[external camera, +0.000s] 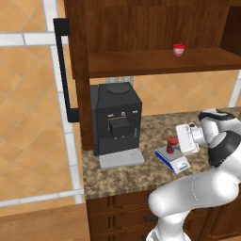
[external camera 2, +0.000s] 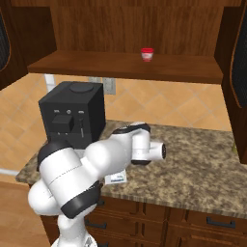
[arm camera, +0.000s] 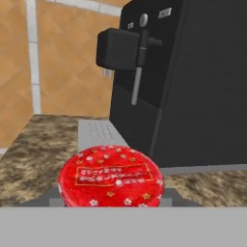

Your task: Pick the yogurt and place it on the digital scale for weighing, and close the cabinet.

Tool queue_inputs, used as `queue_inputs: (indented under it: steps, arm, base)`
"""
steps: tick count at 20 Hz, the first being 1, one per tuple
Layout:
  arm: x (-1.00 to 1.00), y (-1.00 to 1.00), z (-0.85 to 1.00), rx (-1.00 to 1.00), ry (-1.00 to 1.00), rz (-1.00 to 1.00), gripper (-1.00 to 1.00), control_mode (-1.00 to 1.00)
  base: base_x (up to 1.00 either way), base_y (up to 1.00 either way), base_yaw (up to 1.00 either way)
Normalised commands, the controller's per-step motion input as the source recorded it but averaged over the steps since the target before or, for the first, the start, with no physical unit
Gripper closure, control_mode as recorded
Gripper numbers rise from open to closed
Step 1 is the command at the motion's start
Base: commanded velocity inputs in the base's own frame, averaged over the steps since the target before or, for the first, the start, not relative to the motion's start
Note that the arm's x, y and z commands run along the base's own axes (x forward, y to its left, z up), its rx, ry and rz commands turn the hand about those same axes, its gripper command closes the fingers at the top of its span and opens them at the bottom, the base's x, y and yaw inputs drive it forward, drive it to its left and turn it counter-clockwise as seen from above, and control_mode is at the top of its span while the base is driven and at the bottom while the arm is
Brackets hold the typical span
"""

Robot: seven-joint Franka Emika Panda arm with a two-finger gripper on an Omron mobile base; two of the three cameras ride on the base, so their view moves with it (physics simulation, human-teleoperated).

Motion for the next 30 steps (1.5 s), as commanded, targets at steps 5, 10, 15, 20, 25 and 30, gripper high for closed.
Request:
queue_inputs:
  steps: [5, 10, 15, 20, 25, 30]
  arm:
    - [0.08, -0.05, -0.03, 0.00, 0.01, 0.00, -1.00, -1.00]
    - [0.00, -0.10, 0.00, 0.00, 0.01, 0.00, -1.00, -1.00]
    - [0.00, -0.33, 0.00, 0.00, 0.01, 0.00, -1.00, -1.00]
    - [-0.40, -0.42, 0.28, 0.10, -0.23, -0.08, -1.00, -1.00]
    - [-0.71, -0.13, 0.36, 0.24, -0.32, -0.09, -1.00, -1.00]
    - [-0.37, -0.05, 0.71, 0.20, -0.38, -0.05, -1.00, -1.00]
  base:
    - [0.00, 0.00, 0.00]
    - [0.00, 0.00, 0.00]
    - [0.00, 0.00, 0.00]
    - [0.00, 0.00, 0.00]
    - [0.00, 0.00, 0.00]
    - [0.00, 0.00, 0.00]
